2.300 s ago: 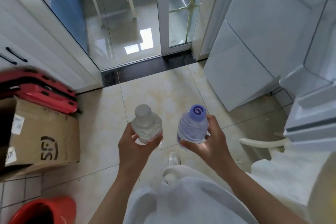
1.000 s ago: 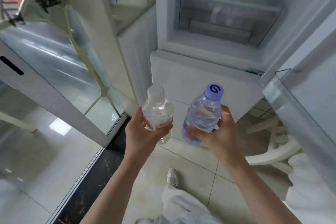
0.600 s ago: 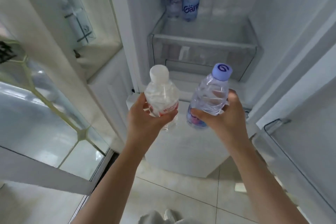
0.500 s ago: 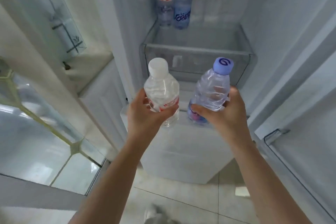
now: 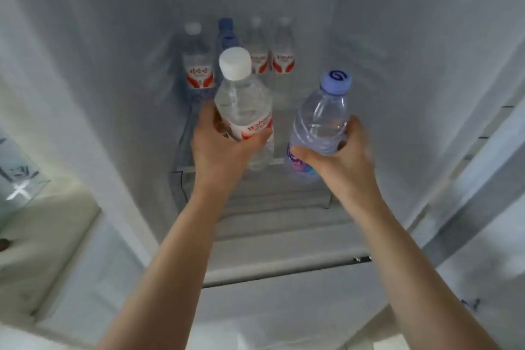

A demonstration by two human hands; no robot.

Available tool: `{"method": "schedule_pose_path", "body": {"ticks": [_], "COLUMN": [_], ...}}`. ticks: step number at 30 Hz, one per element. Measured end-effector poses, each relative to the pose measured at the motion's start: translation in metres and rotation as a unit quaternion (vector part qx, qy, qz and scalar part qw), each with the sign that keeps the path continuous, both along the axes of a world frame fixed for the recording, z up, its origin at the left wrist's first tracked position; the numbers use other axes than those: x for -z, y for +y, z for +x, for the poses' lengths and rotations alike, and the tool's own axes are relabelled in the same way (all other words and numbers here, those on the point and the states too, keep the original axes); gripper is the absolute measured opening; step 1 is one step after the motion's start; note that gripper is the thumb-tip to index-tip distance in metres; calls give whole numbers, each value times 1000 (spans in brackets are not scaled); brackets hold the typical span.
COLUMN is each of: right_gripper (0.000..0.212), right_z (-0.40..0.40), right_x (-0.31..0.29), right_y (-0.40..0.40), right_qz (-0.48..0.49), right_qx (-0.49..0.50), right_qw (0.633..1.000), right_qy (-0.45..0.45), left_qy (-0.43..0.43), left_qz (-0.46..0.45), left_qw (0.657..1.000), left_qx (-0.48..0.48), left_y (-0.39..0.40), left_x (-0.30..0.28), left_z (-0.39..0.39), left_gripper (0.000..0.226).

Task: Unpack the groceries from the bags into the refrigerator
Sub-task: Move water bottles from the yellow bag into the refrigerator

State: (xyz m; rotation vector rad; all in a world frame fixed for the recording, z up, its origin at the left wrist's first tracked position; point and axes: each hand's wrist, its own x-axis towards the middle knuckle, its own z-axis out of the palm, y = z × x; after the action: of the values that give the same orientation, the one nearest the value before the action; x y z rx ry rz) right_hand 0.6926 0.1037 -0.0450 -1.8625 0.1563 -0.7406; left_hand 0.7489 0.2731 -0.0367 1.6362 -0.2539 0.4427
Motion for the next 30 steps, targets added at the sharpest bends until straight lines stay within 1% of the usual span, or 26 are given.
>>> {"method": "schedule_pose_path", "body": {"ticks": [2, 5, 12, 14, 18, 22, 25, 28, 30], "right_gripper": [55, 58, 53, 52, 58, 59, 68, 74, 70], "right_z": [22, 54, 102, 109, 122, 127, 129, 131, 129], "right_x": [-7, -12, -6, -4, 0, 3, 5, 9, 11], "right_y": [-3, -9, -31, -36, -45, -51, -53, -52, -51], "right_qz": [-4, 1, 9, 9, 18, 19, 26, 40, 37], "right_qx": [20, 32, 14, 10, 5, -17, -50, -52, -46], "right_qw": [1000, 999, 999, 998, 996, 996, 996, 996, 996], "right_qy": [1, 14, 44, 58, 84, 82, 73, 69, 61], "left_qy": [-14, -22, 30, 41, 48, 57, 64, 67, 68], "left_qz": [-13, -15, 8, 8, 21, 43, 50, 44, 45], "left_qw": [1000, 999, 998, 997, 993, 983, 974, 973, 975], "left_qx": [10, 23, 60, 67, 106, 172, 210, 215, 209], "left_y": [-8, -19, -38, -39, -37, -30, -29, -32, -34], "left_x": [-8, -9, 7, 6, -1, -1, 0, 5, 8], "left_z": [23, 55, 107, 113, 121, 128, 131, 132, 132], "left_gripper": [71, 70, 70, 69, 63, 60, 58, 55, 55]}}
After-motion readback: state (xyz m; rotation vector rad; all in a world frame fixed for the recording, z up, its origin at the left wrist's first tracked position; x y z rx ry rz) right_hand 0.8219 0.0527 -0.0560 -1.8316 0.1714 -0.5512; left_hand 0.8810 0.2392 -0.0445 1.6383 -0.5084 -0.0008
